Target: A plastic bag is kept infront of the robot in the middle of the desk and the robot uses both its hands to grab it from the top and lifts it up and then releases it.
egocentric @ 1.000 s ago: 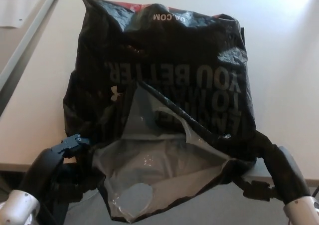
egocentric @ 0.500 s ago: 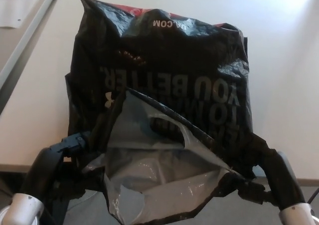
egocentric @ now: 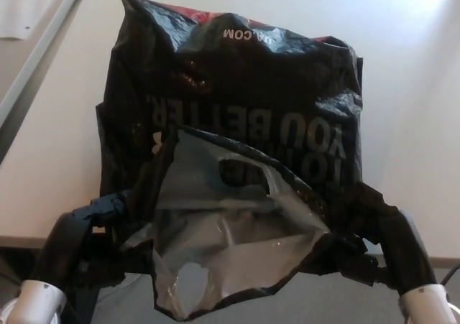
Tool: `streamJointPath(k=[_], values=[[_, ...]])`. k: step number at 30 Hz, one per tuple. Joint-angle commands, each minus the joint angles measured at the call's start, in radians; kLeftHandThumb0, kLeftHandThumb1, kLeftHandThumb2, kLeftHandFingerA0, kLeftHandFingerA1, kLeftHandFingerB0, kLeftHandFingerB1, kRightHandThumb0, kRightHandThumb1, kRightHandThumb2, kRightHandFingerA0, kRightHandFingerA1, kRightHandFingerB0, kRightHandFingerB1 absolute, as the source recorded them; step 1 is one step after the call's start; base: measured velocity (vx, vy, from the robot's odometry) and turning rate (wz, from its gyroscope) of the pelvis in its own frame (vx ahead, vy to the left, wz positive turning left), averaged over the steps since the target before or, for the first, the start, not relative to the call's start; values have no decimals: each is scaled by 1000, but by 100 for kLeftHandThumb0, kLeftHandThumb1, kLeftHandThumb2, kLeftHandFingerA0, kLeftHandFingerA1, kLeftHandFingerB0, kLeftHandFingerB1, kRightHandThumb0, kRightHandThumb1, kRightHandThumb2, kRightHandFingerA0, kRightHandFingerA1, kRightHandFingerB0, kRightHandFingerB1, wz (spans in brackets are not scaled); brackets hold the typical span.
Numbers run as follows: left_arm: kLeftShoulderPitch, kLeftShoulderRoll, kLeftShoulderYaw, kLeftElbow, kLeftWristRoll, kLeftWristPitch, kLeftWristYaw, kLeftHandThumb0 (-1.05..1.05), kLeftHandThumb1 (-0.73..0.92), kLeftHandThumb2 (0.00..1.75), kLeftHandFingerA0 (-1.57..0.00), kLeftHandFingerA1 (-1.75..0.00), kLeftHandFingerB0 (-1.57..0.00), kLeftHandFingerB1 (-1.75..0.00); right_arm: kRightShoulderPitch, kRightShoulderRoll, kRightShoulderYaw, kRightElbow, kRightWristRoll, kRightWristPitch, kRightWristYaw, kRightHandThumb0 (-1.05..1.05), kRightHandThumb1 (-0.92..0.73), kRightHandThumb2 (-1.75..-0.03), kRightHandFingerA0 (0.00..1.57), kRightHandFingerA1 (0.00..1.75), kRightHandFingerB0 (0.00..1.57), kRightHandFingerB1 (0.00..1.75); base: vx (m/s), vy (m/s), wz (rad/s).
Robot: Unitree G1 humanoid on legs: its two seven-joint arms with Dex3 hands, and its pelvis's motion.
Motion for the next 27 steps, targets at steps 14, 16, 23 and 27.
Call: streamJointPath(k=[14, 16, 23, 27], values=[[-265, -80, -12, -493, -19, 51, 33, -29, 48, 87, -125, -141, -103, -128, -420, 68, -88, -325, 161, 396, 75, -16, -58, -83, 122, 149, 95, 133, 0, 0, 0], [-362, -72, 11, -502, -16, 41, 45, -27, 71, 60, -94, -175, -71, -175, -515, 65, -120, -353, 206, 443, 89, -17, -75, -59, 87, 175, 66, 175, 0, 0, 0], [-696, -42, 103, -554, -41, 196, 68, -22, 68, 58, -100, -175, -77, -170, -811, 45, -193, -405, 231, 534, 63, -21, -72, -57, 89, 175, 62, 175, 0, 0, 0], [-757, -33, 134, -580, 3, 278, 88, -31, 46, 87, -128, -143, -107, -132, -888, 23, -231, -382, 246, 532, 73, -27, -70, -58, 89, 175, 63, 175, 0, 0, 0]])
